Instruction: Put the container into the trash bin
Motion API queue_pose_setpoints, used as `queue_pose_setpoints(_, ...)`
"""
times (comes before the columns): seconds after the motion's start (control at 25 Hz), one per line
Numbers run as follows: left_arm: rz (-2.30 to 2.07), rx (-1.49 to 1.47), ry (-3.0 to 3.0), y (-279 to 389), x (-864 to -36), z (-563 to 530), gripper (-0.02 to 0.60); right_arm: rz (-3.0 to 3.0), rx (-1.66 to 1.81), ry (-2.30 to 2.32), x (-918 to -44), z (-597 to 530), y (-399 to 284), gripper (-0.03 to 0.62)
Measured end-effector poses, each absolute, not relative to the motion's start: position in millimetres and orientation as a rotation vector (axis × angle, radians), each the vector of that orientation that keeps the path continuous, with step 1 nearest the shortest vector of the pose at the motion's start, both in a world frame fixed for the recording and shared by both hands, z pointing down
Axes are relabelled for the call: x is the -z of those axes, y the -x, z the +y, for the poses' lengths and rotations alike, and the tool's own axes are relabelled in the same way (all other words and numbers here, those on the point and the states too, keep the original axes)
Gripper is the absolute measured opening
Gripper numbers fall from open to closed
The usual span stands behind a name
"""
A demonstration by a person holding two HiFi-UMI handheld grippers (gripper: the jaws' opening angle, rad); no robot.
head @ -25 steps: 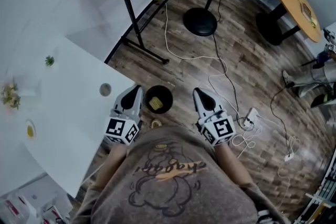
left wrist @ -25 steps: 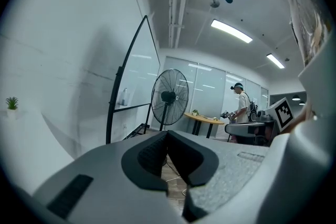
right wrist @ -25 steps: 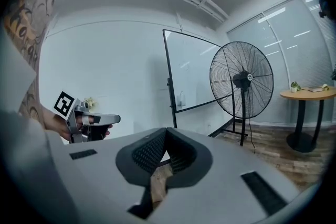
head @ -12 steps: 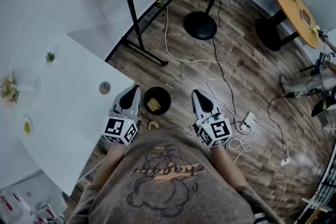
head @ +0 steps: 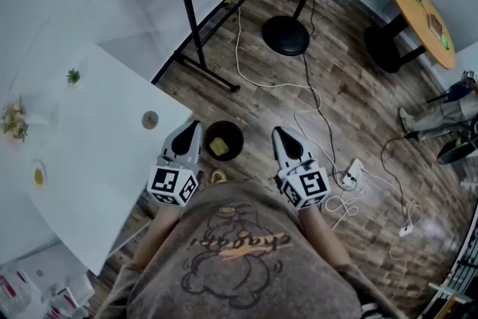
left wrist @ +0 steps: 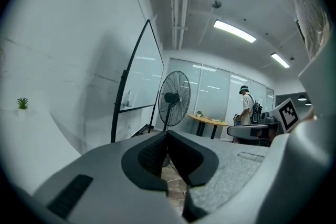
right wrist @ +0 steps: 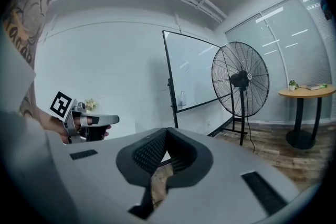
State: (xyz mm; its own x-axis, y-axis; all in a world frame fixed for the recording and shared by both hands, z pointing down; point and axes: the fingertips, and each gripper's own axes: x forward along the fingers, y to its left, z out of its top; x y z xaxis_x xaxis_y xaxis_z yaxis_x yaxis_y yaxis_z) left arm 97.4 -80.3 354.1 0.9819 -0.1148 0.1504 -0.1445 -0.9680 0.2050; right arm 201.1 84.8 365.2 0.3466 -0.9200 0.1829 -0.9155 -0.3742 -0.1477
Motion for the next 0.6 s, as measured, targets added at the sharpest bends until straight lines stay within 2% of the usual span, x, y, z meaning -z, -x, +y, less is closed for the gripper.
queue_pose_setpoints(0.6,-0.203,-0.215,-2.904,-93,-356,-68,0.005,1.720,0.371,2.561,-366,99,-201,-0.009)
